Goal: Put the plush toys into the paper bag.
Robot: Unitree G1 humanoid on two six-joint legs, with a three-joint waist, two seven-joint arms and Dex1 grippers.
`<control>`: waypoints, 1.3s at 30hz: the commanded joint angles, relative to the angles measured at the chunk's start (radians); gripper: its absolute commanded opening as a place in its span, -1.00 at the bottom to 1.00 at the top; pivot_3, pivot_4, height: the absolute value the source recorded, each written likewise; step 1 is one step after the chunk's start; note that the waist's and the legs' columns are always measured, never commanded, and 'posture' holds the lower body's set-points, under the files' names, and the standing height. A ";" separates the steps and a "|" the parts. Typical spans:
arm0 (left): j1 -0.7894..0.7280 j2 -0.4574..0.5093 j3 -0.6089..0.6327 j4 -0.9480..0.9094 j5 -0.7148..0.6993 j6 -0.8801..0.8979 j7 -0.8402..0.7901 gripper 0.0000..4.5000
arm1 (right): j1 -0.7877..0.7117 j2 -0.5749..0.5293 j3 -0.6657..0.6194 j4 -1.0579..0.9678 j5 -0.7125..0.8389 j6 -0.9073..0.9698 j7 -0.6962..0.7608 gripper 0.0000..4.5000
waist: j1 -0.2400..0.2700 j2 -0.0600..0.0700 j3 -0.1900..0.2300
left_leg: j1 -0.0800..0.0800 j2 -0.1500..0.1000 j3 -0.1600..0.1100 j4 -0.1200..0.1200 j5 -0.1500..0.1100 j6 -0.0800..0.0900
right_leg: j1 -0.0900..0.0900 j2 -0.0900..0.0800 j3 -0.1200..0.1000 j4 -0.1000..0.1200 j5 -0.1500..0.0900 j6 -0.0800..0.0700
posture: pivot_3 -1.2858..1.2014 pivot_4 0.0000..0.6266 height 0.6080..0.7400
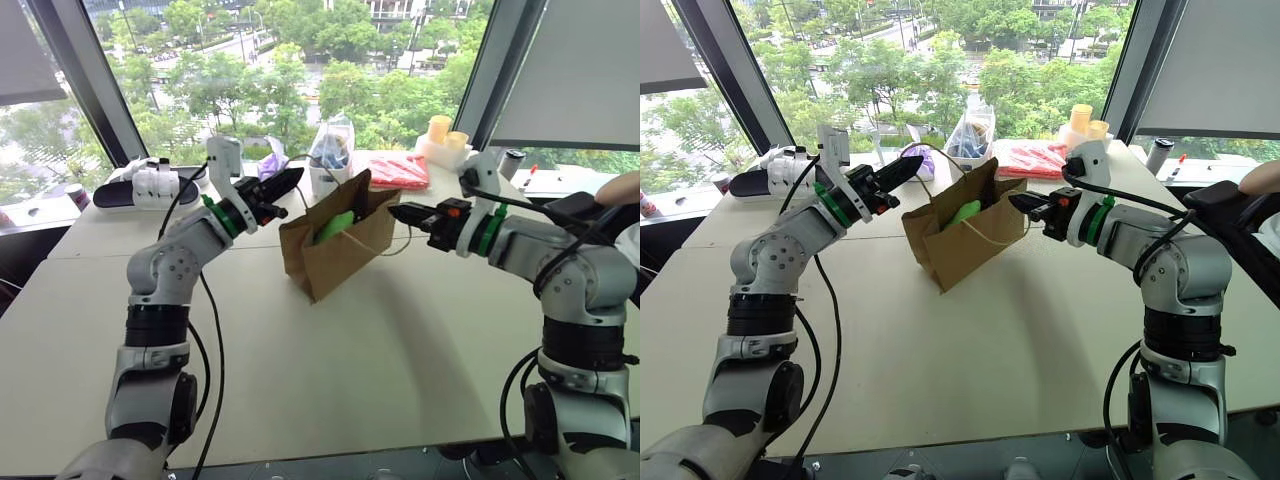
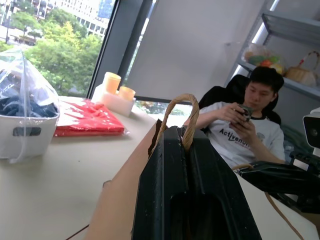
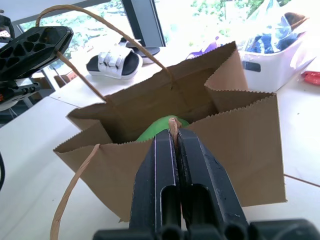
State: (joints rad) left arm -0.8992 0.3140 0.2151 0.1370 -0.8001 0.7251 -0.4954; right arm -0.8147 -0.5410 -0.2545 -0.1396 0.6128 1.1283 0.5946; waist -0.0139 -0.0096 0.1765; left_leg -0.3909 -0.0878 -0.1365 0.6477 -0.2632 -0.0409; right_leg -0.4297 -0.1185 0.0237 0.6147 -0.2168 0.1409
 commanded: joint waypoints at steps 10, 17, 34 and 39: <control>-0.097 -0.003 0.106 -0.001 -0.115 0.159 0.126 -1.00 | -0.112 0.029 -0.122 0.021 0.165 0.104 -0.095 -0.98 | 0.000 0.000 0.000 | 0.000 0.000 0.000 0.000 0.000 0.000 | 0.000 0.000 0.000 0.001 0.000 0.000 | 0.03 -0.52 1.00; -0.104 0.001 0.100 -0.004 -0.112 0.225 0.166 -1.00 | -0.078 0.024 -0.118 -0.007 0.206 0.132 -0.126 -0.98 | 0.000 0.000 0.000 | 0.000 0.000 0.000 0.000 0.000 0.000 | -0.001 0.000 0.000 0.001 0.000 0.000 | 0.03 -0.52 1.00; -0.009 0.041 0.017 0.070 0.028 0.166 -0.004 -0.40 | -0.010 -0.004 -0.050 -0.005 0.157 0.051 -0.130 -0.74 | 0.000 0.000 0.000 | 0.000 0.000 0.001 0.000 0.000 -0.001 | -0.001 0.000 0.000 0.001 0.000 0.000 | 0.03 -0.52 1.00; 0.011 0.086 0.045 0.043 -0.008 0.201 -0.056 0.74 | -0.032 -0.045 -0.066 -0.033 0.174 0.037 -0.117 0.27 | -0.001 0.000 0.000 | 0.000 0.000 0.001 0.000 0.000 0.000 | -0.001 0.000 0.000 0.001 0.000 0.000 | 0.03 -0.52 1.00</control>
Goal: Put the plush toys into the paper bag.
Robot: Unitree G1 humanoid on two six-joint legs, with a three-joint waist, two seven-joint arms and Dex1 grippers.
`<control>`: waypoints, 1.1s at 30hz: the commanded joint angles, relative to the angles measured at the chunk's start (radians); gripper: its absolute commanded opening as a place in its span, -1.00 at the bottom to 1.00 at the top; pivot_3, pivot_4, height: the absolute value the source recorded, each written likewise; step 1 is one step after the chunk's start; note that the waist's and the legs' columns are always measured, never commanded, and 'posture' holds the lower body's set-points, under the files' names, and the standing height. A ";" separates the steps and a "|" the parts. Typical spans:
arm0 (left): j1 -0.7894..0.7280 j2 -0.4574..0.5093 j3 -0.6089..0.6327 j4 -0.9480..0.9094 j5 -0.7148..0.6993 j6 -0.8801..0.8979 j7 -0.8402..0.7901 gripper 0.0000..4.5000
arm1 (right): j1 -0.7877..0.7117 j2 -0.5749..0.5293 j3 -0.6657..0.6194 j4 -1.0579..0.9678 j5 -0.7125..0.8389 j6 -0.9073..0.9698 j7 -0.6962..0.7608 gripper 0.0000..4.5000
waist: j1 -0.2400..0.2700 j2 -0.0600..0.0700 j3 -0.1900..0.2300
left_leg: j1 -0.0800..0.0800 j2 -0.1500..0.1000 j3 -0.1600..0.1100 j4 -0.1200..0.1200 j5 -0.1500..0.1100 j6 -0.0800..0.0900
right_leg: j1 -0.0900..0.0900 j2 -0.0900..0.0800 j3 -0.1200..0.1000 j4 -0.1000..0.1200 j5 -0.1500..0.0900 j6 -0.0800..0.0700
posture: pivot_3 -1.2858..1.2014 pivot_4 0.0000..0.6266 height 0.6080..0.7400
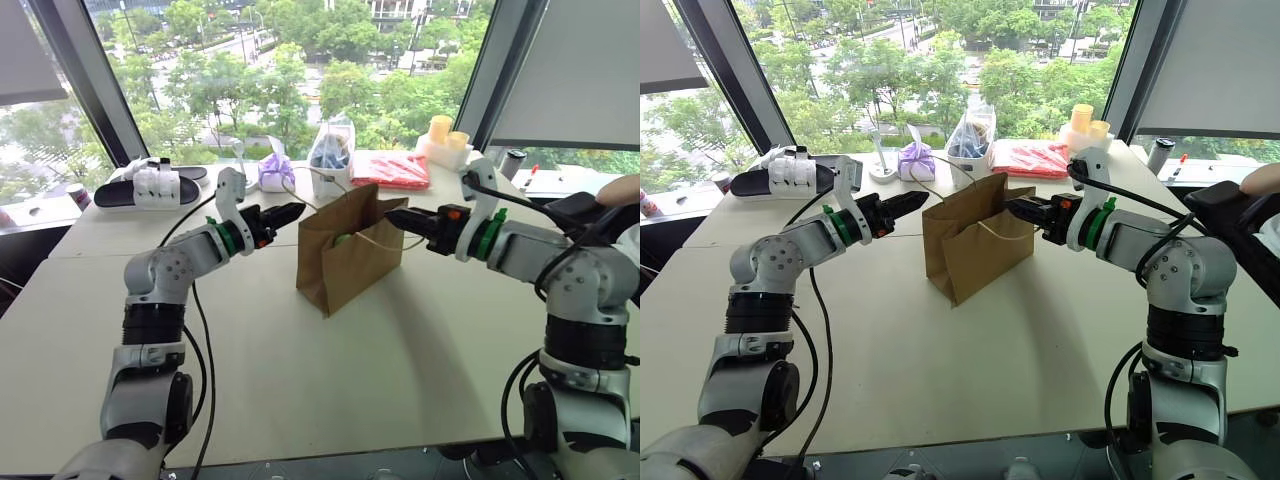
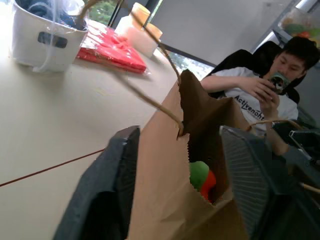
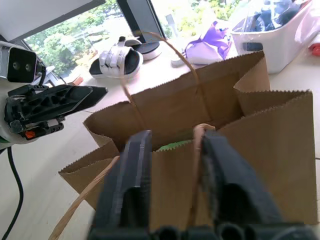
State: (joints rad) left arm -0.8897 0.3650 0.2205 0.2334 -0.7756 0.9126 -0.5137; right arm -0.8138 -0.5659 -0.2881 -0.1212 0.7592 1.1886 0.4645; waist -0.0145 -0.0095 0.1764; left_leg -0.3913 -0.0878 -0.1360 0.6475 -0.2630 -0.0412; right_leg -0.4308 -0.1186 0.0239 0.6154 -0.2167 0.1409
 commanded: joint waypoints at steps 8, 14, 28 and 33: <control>0.089 0.113 0.024 -0.121 -0.043 0.042 -0.128 1.00 | -0.055 -0.041 -0.150 -0.083 0.077 -0.100 -0.007 0.68 | 0.000 0.000 0.000 | 0.000 0.000 0.000 0.000 0.000 0.000 | 0.000 0.000 0.000 0.000 0.000 0.000 | 0.03 -0.52 1.00; 0.127 0.100 -0.011 -0.082 -0.016 -0.010 -0.207 1.00 | 0.015 -0.057 -0.264 -0.122 0.147 -0.056 -0.095 0.68 | 0.005 0.000 0.000 | 0.000 0.000 0.000 0.000 -0.002 0.003 | 0.001 0.000 0.000 -0.001 0.000 0.000 | 0.03 -0.52 1.00; 0.165 0.108 -0.158 -0.041 0.129 -0.172 -0.424 1.00 | 0.288 0.019 -0.157 -0.223 0.135 -0.144 -0.148 0.68 | 0.000 0.000 0.000 | 0.000 0.000 0.001 0.000 -0.002 0.004 | 0.000 0.000 0.001 0.000 0.000 0.000 | 0.03 -0.52 1.00; 0.174 0.099 -0.171 -0.050 0.146 -0.192 -0.449 1.00 | 0.327 0.031 0.061 -0.219 0.014 -0.234 -0.089 -0.37 | 0.000 0.000 0.000 | 0.000 0.000 0.001 0.000 -0.002 0.004 | 0.000 0.000 0.000 0.000 0.000 0.000 | 0.03 -0.52 1.00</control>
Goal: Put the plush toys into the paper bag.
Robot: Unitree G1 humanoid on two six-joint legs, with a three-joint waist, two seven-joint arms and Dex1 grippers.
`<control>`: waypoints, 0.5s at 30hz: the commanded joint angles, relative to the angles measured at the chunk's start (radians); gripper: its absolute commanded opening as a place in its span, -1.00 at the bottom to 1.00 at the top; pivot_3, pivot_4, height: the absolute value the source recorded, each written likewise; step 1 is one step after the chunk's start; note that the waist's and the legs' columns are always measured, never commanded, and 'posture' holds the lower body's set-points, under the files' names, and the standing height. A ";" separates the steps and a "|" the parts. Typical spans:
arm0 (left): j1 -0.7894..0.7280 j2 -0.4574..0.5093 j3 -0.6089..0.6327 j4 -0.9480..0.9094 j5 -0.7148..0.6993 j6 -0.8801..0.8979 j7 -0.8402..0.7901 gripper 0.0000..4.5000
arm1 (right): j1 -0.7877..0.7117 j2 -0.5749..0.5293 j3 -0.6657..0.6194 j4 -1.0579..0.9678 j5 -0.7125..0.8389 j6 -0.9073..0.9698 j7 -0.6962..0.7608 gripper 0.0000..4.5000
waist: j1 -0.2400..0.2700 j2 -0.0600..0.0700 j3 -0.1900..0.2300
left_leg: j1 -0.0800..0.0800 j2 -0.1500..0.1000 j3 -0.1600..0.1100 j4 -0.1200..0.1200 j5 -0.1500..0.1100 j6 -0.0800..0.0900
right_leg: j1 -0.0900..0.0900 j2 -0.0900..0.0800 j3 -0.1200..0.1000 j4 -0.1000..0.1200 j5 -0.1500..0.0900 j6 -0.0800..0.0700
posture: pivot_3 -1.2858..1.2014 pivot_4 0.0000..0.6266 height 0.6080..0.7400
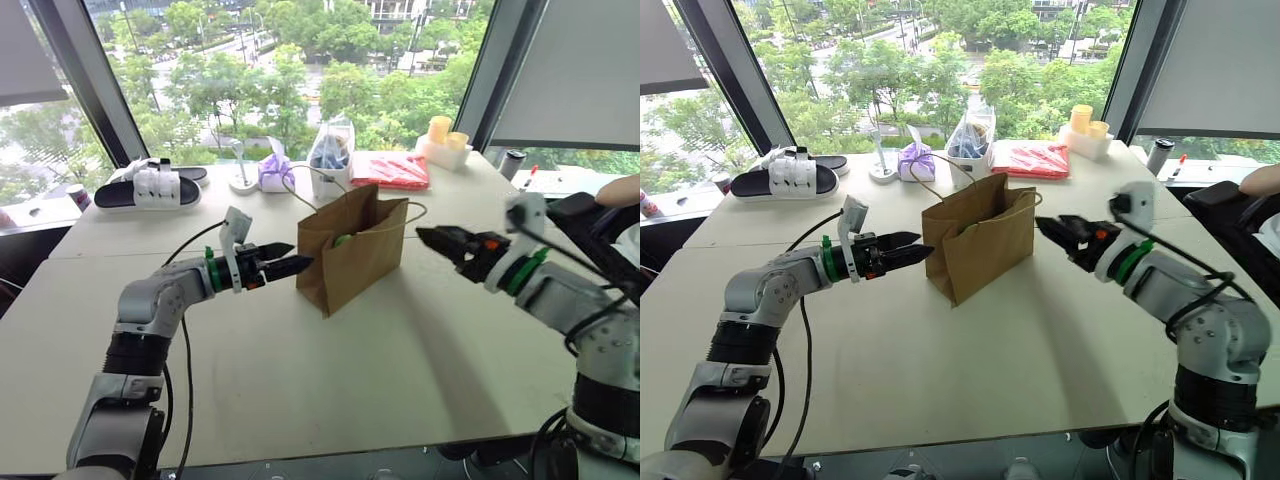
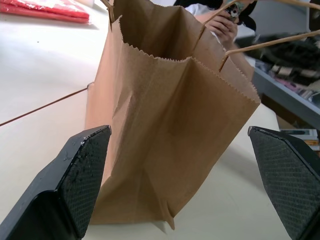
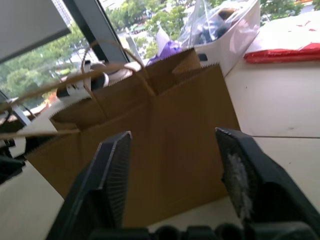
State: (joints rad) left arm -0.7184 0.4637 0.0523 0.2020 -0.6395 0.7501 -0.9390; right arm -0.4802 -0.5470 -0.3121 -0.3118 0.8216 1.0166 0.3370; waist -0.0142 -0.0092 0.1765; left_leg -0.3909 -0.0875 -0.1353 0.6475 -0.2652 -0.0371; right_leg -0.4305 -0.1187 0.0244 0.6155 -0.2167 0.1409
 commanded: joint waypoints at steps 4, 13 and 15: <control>0.013 0.000 -0.009 -0.030 0.021 -0.034 -0.035 1.00 | -0.026 0.051 0.213 -0.008 -0.115 -0.121 0.077 -0.98 | -0.001 0.000 0.000 | 0.000 0.000 0.000 0.000 0.000 0.000 | 0.000 0.000 0.000 0.000 0.000 0.000 | 0.03 -0.52 1.00; 0.018 -0.041 -0.029 -0.028 0.068 -0.084 0.005 1.00 | -0.111 0.114 0.335 0.126 -0.237 -0.222 0.135 -0.98 | 0.002 0.000 0.000 | 0.000 0.000 -0.001 0.001 0.000 0.000 | 0.000 0.000 0.000 0.000 0.000 0.000 | 0.03 -0.52 1.00; 0.021 -0.057 -0.040 -0.024 0.097 -0.113 0.028 1.00 | -0.132 0.132 0.350 0.162 -0.262 -0.241 0.140 -0.98 | 0.000 0.000 0.000 | 0.000 0.000 -0.001 0.000 0.000 0.000 | 0.000 0.000 0.000 0.000 0.000 0.000 | 0.03 -0.52 1.00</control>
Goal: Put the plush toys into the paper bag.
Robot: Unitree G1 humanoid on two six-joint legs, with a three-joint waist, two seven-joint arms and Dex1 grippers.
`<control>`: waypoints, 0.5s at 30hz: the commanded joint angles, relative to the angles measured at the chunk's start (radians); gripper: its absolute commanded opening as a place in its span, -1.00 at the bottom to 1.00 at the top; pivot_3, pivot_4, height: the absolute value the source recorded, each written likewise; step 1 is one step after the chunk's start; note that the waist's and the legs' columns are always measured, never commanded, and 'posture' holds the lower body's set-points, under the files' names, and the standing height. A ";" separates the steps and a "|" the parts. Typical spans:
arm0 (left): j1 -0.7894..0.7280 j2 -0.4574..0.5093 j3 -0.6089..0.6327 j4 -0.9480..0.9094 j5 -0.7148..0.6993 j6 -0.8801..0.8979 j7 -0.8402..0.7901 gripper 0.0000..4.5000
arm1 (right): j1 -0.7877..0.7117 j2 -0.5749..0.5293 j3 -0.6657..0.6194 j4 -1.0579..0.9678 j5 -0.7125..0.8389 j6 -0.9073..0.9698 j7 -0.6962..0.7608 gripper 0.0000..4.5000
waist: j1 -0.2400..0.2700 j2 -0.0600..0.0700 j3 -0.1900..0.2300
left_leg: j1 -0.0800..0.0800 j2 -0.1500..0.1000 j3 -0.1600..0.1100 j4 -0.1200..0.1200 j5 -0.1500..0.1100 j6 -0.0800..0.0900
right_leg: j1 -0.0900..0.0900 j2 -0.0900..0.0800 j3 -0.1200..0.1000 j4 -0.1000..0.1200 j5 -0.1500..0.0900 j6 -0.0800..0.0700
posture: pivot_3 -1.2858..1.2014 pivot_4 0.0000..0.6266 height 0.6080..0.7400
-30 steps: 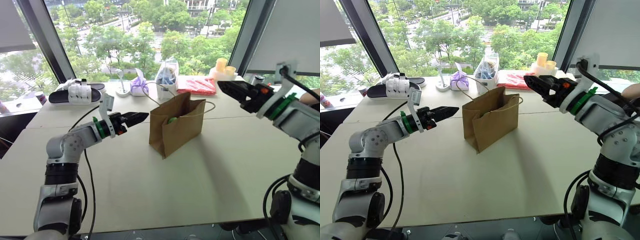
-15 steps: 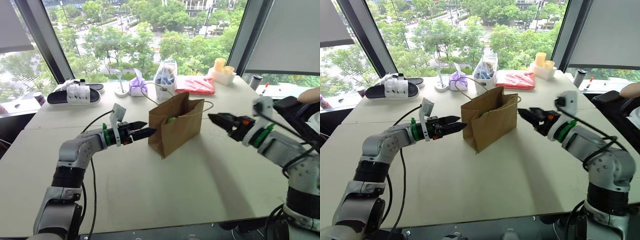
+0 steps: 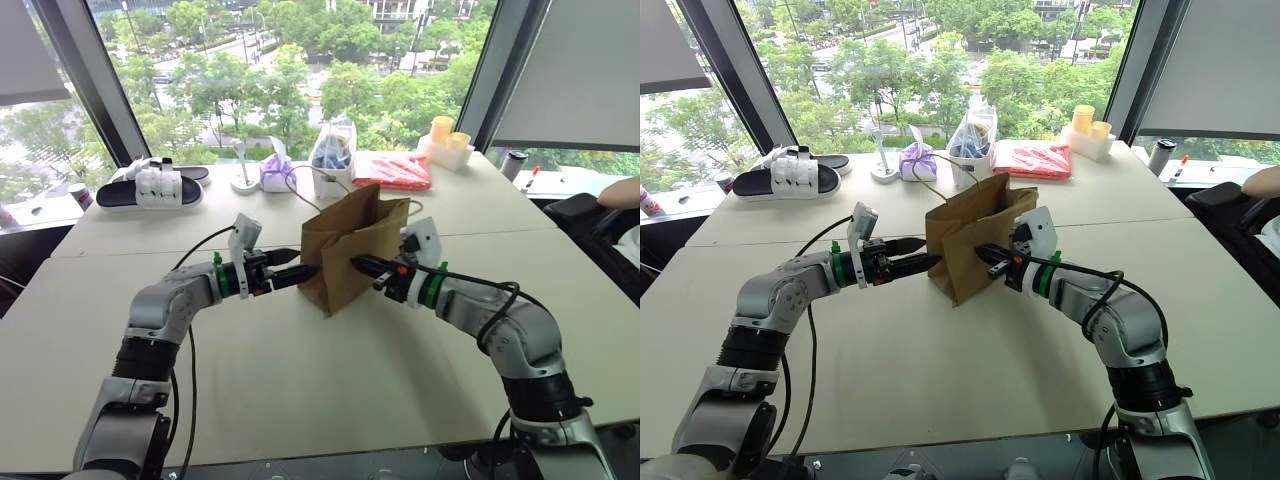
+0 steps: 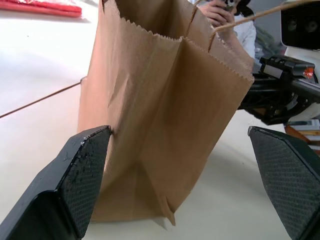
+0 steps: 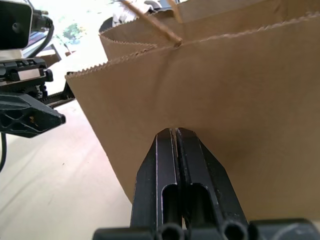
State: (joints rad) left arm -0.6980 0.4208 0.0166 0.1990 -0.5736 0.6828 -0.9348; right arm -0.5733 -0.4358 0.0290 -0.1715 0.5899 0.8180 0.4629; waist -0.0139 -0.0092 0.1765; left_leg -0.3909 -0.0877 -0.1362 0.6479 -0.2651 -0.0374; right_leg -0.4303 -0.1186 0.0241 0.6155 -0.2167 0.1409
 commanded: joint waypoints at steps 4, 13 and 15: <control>-0.004 -0.057 -0.013 0.000 0.080 -0.093 0.078 1.00 | -0.055 0.043 0.028 0.055 -0.068 -0.064 0.031 -0.98 | 0.000 0.000 0.000 | 0.000 0.000 0.000 0.000 0.002 -0.004 | 0.000 0.000 0.000 0.000 0.000 0.000 | 0.03 -0.52 1.00; 0.008 -0.139 0.012 0.014 0.126 -0.116 0.227 1.00 | -0.020 0.031 0.003 -0.007 -0.068 -0.033 0.038 -0.98 | 0.000 0.000 0.000 | 0.000 0.000 0.000 0.000 0.002 -0.003 | 0.000 0.000 0.000 0.000 0.000 0.000 | 0.03 -0.52 1.00; 0.016 -0.165 0.014 0.005 0.128 -0.120 0.256 1.00 | -0.001 0.024 -0.004 -0.039 -0.063 -0.017 0.035 -0.98 | 0.000 0.000 0.000 | 0.000 0.000 0.000 0.000 0.002 -0.003 | 0.000 0.000 0.000 0.000 0.000 0.000 | 0.03 -0.52 1.00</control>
State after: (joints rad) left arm -0.6826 0.2650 0.0139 0.2372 -0.4450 0.5795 -0.7015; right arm -0.5787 -0.4034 0.0533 -0.1515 0.5158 0.7981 0.4978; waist -0.0137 -0.0092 0.1765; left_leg -0.3909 -0.0878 -0.1365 0.6478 -0.2632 -0.0407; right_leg -0.4306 -0.1186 0.0242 0.6158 -0.2167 0.1409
